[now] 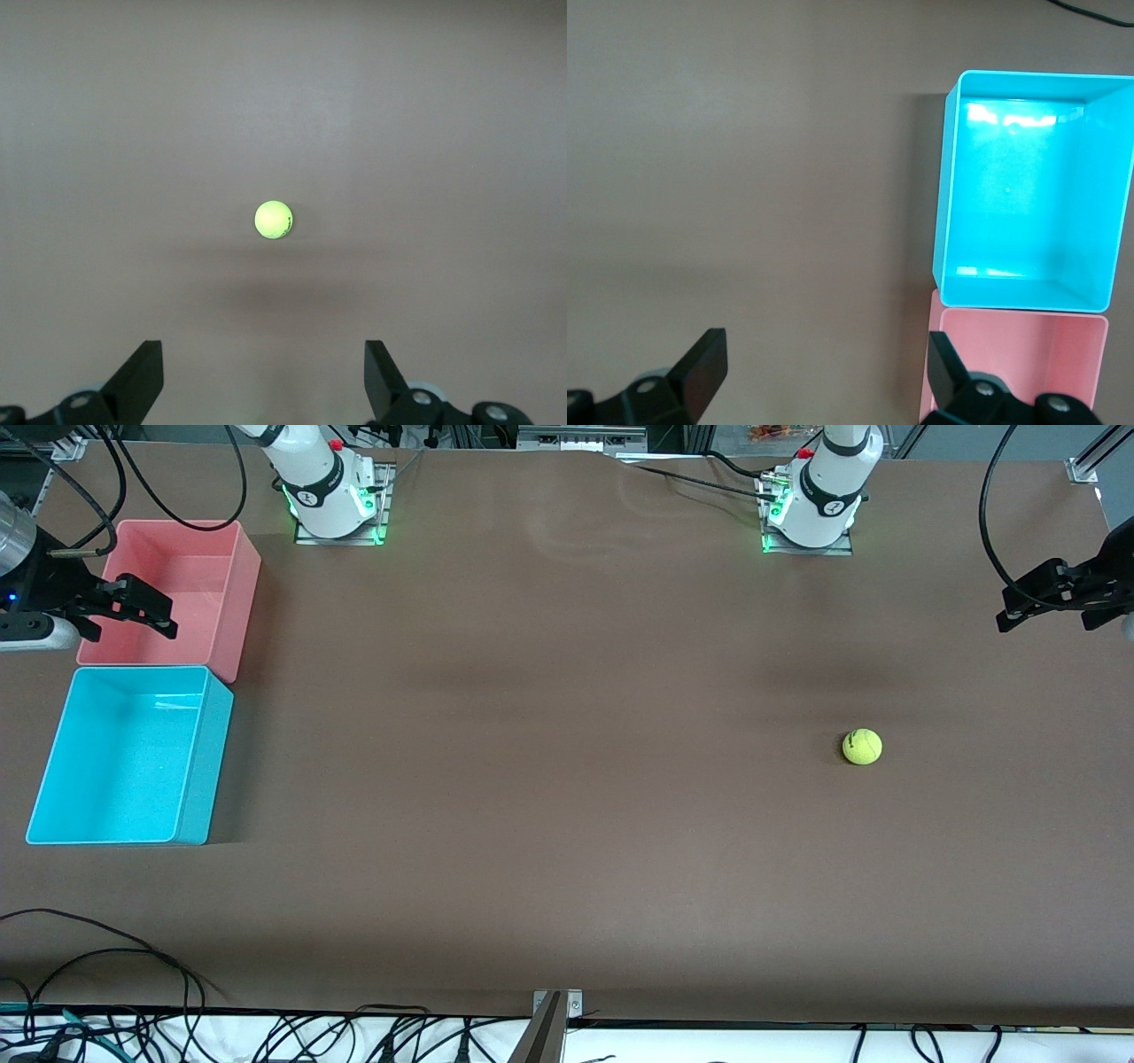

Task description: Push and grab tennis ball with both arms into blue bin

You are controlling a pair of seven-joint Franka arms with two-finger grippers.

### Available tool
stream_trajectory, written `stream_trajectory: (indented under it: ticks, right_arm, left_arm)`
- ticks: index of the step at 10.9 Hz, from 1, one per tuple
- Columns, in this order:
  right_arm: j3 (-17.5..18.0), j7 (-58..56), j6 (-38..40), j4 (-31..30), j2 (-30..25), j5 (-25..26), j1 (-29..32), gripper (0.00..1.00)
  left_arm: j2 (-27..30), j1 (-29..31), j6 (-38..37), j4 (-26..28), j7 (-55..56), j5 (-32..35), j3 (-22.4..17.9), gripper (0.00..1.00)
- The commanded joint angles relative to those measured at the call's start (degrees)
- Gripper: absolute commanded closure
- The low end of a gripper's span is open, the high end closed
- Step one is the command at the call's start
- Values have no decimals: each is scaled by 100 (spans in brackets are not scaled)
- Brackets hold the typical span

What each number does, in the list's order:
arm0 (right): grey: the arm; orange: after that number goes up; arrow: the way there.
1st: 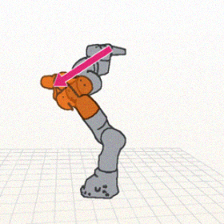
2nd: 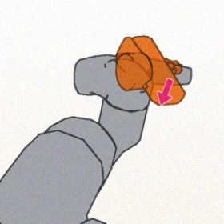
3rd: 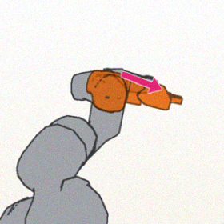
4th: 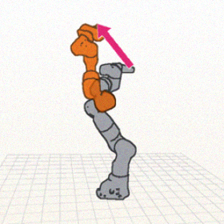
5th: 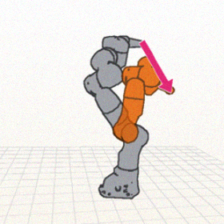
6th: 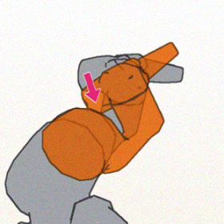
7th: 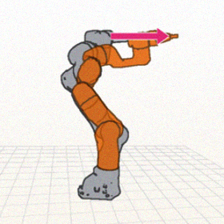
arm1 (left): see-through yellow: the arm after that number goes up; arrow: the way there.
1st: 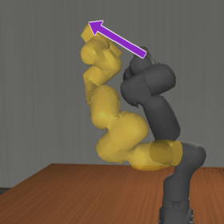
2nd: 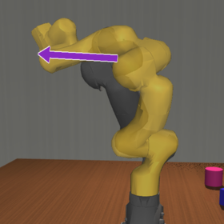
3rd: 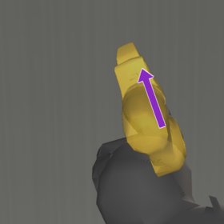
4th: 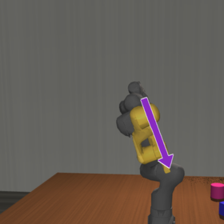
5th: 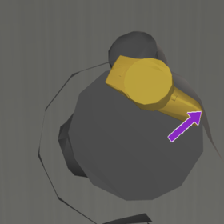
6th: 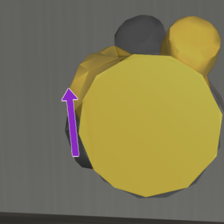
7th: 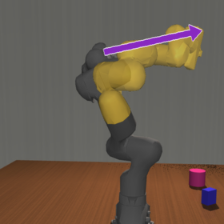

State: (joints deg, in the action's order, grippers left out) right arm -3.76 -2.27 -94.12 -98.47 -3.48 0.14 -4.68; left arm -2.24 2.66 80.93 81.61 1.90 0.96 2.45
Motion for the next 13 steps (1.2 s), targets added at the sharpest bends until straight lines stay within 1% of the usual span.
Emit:
stream_trajectory:
  ticks: [1,10,13]
  right_arm:
    - [-2,69,130,169,-12,-58,-24,0]
    - [-10,69,139,170,5,-67,-16,0]
    - [-19,34,139,178,23,-58,-7,0]
  left_arm:
    - [-66,15,-16,-137,-5,-61,19,0]
    - [-75,-38,-25,-163,47,-43,28,0]
    - [-75,24,-16,-172,47,-114,10,0]
